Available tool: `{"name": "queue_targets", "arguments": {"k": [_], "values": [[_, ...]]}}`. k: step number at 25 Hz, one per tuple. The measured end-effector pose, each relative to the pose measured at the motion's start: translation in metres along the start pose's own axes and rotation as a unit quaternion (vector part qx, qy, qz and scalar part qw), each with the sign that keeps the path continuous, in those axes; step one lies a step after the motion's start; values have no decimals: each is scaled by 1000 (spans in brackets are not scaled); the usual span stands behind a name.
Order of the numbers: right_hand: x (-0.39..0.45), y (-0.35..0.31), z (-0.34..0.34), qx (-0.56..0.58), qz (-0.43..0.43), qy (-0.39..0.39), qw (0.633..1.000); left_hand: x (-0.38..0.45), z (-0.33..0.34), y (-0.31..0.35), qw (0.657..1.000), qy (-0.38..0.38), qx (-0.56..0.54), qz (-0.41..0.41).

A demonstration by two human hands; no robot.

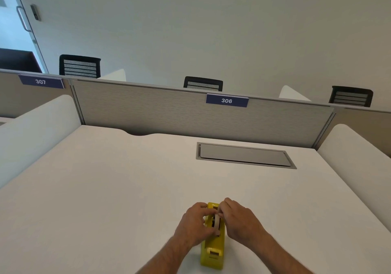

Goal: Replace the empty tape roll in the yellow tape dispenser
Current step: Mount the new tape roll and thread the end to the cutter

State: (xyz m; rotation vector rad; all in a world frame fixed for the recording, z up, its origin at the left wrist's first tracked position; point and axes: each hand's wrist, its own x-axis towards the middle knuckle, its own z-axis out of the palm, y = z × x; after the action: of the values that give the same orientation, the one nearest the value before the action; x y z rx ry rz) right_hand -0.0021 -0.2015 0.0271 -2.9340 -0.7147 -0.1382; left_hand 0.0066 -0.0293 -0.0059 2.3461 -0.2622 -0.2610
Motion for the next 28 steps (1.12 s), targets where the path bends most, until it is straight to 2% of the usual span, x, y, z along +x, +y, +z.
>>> {"name": "queue_targets", "arguments": {"k": [6, 13, 24, 28], "values": [[-3, -6, -9, -19, 21, -29, 999, -2, -1, -7, 999, -1, -33, 13], [-18, -23, -11, -26, 34, -85, 995, 0, -7, -13, 997, -80, -11, 4], [-34, -39, -2, -18, 58, -110, 992, -1, -4, -13, 999, -53, 2, -5], [-41, -44, -2, -37, 42, -116, 992, 0, -3, -12, 999, -43, 15, -8]]}}
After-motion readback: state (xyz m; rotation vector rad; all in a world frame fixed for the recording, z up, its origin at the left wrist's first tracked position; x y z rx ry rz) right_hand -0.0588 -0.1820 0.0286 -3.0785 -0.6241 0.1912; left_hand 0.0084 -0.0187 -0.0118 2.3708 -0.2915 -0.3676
